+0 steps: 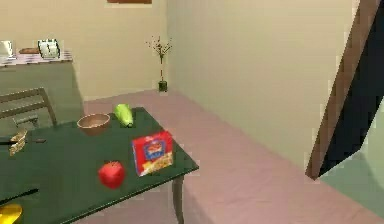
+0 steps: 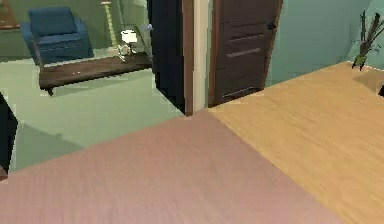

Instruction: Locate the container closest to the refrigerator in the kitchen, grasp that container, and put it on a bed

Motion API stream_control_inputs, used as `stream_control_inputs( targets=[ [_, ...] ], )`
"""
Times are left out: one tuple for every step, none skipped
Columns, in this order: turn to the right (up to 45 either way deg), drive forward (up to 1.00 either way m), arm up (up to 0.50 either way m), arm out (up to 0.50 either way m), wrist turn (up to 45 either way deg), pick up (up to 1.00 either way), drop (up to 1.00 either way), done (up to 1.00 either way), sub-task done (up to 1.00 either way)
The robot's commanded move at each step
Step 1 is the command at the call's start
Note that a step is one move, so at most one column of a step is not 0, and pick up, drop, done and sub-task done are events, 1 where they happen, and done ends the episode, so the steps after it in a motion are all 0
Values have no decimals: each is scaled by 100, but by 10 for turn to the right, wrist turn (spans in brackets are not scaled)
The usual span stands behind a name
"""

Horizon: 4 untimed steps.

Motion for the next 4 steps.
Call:
stream_control_inputs(
  targets=[
    [450, 0, 0, 0, 0, 0, 0, 0, 0],
    [450, 0, 0, 0, 0, 0, 0, 0, 0],
    [180, 0, 0, 0, 0, 0, 0, 0, 0],
    [0, 20, 0, 0, 0, 0, 0, 0, 0]
  ],
)
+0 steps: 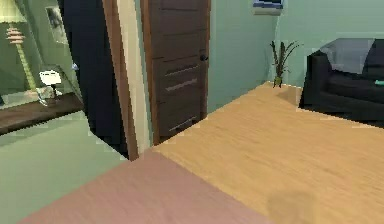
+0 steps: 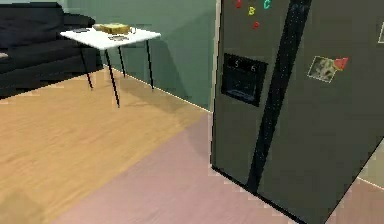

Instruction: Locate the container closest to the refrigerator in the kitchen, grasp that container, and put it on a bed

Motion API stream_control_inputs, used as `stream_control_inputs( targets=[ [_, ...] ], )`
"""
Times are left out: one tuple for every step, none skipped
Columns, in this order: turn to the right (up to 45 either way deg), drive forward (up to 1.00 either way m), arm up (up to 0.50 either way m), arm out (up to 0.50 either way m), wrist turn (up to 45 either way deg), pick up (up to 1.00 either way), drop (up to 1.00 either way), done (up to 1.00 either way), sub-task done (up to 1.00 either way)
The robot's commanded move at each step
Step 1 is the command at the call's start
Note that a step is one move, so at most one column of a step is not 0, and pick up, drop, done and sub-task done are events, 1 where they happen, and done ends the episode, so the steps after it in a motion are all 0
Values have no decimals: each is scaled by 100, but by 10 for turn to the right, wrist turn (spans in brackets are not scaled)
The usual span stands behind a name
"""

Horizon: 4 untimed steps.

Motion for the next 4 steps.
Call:
stream_control_inputs(
  targets=[
    [-450, 0, 0, 0, 0, 0, 0, 0, 0],
    [-390, 0, 0, 0, 0, 0, 0, 0, 0],
    [0, 45, 0, 0, 0, 0, 0, 0, 0],
    [-450, 0, 0, 0, 0, 0, 0, 0, 0]
  ],
)
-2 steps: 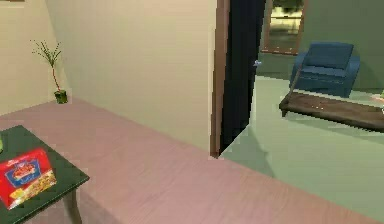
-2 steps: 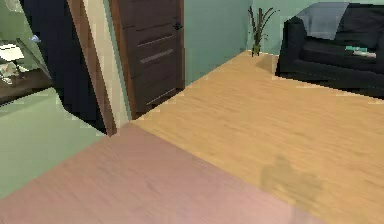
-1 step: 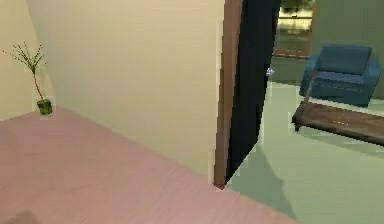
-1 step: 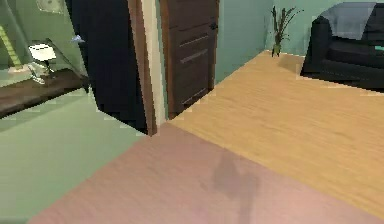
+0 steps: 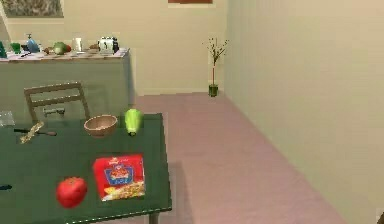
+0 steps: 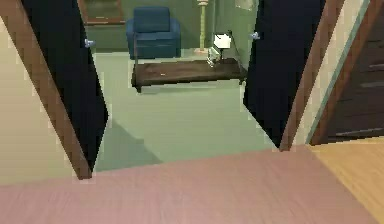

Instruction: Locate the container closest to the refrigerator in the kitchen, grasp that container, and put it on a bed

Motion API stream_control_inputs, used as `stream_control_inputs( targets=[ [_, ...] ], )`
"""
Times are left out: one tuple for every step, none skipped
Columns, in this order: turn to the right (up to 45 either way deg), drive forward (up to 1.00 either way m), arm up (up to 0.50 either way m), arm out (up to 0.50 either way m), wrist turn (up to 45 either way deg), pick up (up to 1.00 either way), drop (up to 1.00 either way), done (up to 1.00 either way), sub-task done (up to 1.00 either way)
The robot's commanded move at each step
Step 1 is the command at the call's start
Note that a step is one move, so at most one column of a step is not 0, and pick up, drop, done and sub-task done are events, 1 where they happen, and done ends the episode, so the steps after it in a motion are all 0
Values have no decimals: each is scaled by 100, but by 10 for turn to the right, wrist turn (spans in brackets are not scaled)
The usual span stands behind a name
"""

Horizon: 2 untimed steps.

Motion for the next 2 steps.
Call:
stream_control_inputs(
  targets=[
    [-450, 0, 0, 0, 0, 0, 0, 0, 0],
    [-450, 0, 0, 0, 0, 0, 0, 0, 0]
  ],
)
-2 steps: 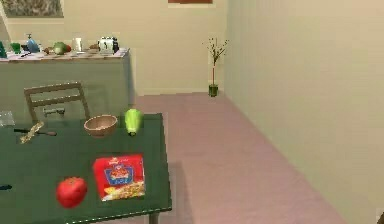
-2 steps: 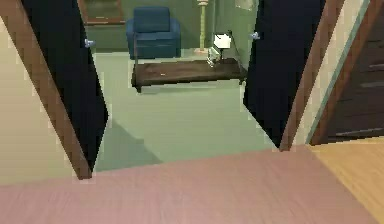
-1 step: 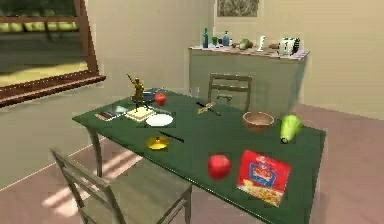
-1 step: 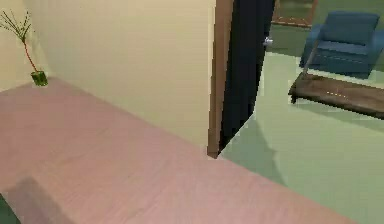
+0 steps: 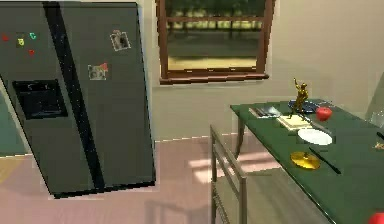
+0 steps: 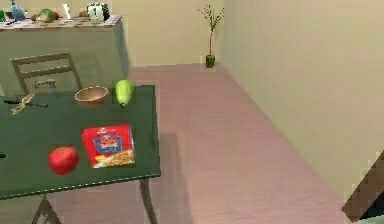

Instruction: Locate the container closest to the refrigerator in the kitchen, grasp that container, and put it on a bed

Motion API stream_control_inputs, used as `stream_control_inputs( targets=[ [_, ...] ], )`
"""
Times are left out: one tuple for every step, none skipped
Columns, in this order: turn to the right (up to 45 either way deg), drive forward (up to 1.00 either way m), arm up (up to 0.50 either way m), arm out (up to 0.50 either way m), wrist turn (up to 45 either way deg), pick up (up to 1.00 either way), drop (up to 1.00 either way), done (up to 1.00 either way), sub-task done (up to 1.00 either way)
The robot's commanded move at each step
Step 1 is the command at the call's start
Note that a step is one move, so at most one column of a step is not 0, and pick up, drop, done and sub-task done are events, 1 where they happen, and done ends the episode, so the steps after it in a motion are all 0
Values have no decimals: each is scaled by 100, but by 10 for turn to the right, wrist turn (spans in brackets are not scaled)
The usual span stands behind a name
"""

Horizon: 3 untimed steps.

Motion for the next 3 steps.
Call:
stream_control_inputs(
  targets=[
    [-450, 0, 0, 0, 0, 0, 0, 0, 0],
    [-90, 0, 0, 0, 0, 0, 0, 0, 0],
    [450, 0, 0, 0, 0, 0, 0, 0, 0]
  ],
)
